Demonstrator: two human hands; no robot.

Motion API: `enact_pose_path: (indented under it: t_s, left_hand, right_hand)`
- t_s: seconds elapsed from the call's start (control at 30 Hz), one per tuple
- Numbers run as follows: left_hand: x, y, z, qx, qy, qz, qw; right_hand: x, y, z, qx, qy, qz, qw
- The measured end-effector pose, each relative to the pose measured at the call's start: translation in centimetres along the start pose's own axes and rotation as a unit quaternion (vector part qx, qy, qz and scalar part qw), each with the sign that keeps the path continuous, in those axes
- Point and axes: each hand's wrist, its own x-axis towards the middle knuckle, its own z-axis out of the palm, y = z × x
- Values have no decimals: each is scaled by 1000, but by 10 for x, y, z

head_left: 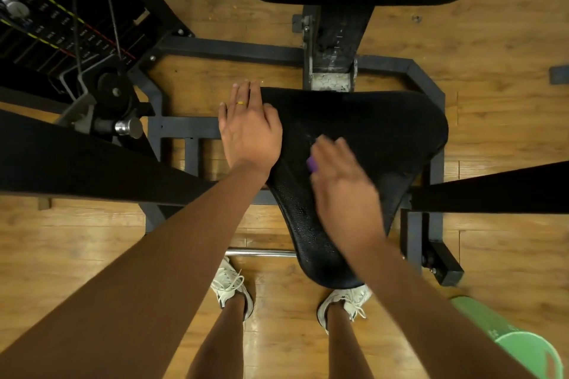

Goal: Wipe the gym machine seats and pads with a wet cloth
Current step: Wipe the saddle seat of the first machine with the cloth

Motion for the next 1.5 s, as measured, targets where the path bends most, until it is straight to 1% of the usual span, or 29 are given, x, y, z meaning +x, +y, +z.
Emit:
enact_pose_path:
  t_s: [0.1, 0.23, 0.27, 0.3, 0.33, 0.43, 0.47, 0.5, 0.53, 0.63, 0.73, 0.8, 0.87, 0.93, 0.97, 1.0, 1.07, 1.13, 1.17, 1.23, 1.27, 1.3, 1.33, 1.4, 1.47, 1.5]
  left_hand:
    - [1, 0, -1, 2, 4, 7, 1000]
    - [0, -1, -1, -2, 5, 9, 1000]
    - [0, 0, -1, -2, 3, 8, 1000]
    - [1, 1, 0, -2, 1, 7, 1000]
    - [1, 1, 0, -2, 0, 6, 1000]
    - [1, 0, 0, 2, 1, 4, 1000]
    - [1, 0, 0, 3, 1, 4, 1000]
    - [1, -1, 0, 6, 1, 5, 1000]
    - [1, -2, 0, 8, 1, 6, 1000]
    - [2, -2, 0, 5, 1, 3, 1000]
    - [1, -1, 0, 2, 1, 3, 1000]
    - [1, -1, 0, -2, 1, 0, 1000]
    - [0, -1, 0, -4, 2, -3, 1000]
    - [-1, 0, -1, -4, 3, 1, 1000]
    - [0, 0, -2, -5, 2, 3, 1000]
    - [2, 0, -2, -5, 1, 2, 1000]
    - [3, -1, -2, -3, -2, -2, 1000]
    - [3, 0, -1, -3, 0, -1, 1000]
    - [2, 0, -1, -4, 1, 0, 1000]
    - [1, -2, 0, -2, 0, 3, 1000]
    - [1, -3, 1, 1, -3, 4, 1000]
    - [1, -3, 0, 3, -5, 4, 1000]
    - [1, -2, 0, 4, -6, 3, 1000]
    - [2, 0, 0, 3, -6, 2, 1000]
    - [2, 2, -1, 6, -5, 8, 1000]
    - [3, 1, -1, 8, -4, 10, 1000]
  right_hand:
    - [-39, -20, 15, -44, -36, -82, 995]
    - [-28, -6, 11, -68, -45, -129, 988]
    - [-15, -2, 9, -77, -42, -123, 989]
    - [3, 4, 6, -77, -28, -98, 992]
    - [24, 13, 1, -70, -6, -53, 996]
    - [87, 43, -18, -11, 41, 120, 992]
    - [99, 50, -20, 5, 45, 149, 988]
    - [102, 51, -17, 10, 49, 155, 987]
    - [97, 47, -12, 8, 54, 146, 988]
    - [52, 17, 0, 7, 51, 82, 995]
    - [-12, -15, 11, -12, 0, 2, 1000]
    - [-40, -21, 17, -22, -10, -45, 999]
    - [-41, -14, 16, -29, -21, -87, 996]
    - [-20, 1, 10, -41, -33, -125, 991]
    - [-3, 13, 5, -38, -28, -112, 993]
    - [19, 28, 0, -32, -13, -75, 997]
    - [70, 63, -16, -30, 27, 36, 999]
    - [109, 91, -30, -6, 44, 132, 990]
    - [118, 94, -31, 6, 52, 159, 986]
    - [113, 79, -24, 12, 85, 179, 980]
    - [100, 65, -20, 12, 104, 167, 980]
    - [84, 50, -15, 16, 112, 137, 984]
    - [64, 35, -11, 23, 101, 98, 990]
    - [20, 8, -2, 26, 37, 5, 999]
    - [-20, -4, 6, -6, -17, -90, 996]
    - [-34, -3, 10, -23, -35, -123, 992]
